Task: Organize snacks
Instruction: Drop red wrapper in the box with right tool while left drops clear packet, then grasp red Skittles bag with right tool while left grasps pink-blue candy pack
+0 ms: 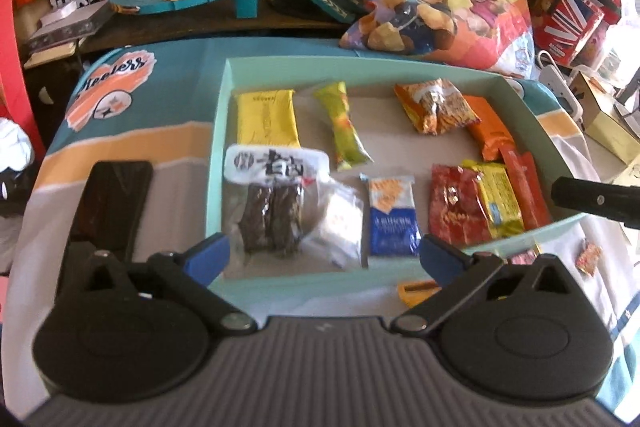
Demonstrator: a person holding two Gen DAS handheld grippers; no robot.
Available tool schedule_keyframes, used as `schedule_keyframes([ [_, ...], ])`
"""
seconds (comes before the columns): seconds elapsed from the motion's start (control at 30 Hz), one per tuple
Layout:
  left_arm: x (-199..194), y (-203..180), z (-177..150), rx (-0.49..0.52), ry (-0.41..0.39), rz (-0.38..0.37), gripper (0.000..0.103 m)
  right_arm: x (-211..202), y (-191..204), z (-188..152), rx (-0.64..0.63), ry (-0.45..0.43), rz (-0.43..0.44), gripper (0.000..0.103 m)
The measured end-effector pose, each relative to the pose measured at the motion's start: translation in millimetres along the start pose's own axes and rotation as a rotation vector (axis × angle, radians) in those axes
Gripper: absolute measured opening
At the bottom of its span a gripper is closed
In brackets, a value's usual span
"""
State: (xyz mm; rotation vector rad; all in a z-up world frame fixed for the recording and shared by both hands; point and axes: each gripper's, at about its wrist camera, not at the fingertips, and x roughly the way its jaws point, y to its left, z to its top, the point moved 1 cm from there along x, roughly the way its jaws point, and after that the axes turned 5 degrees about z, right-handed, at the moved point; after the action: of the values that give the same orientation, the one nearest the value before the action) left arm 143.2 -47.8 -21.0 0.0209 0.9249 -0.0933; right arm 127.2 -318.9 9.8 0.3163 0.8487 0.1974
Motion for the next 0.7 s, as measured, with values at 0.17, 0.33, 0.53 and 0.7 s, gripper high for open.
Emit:
schedule_keyframes([
  [0.17, -12.4, -2.8, -20.0, 0.019, 0.012, -0.002, 0.103, -14.0, -6.0, -18.6, 0.021, 0.014, -0.012, 0.103],
  [0.33, -18.4, -5.9, -40.2, 0.036, 0.041, -0.004, 0.103, -23.2, -12.6, -39.7, 0.051, 0.042, -0.019, 0.103],
  [0.53, -24.0, -7.4, -61.9, 0.042, 0.071, -0.011, 0.103, -30.6, -14.6, -63.2, 0.062, 0.08, -0.027, 0.103],
  [0.7, -25.5, -5.3, -78.8, 0.031, 0.099, -0.014, 0.103, -34.6, -11.6, -85.9, 0.069, 0.121, -0.034, 0.103],
])
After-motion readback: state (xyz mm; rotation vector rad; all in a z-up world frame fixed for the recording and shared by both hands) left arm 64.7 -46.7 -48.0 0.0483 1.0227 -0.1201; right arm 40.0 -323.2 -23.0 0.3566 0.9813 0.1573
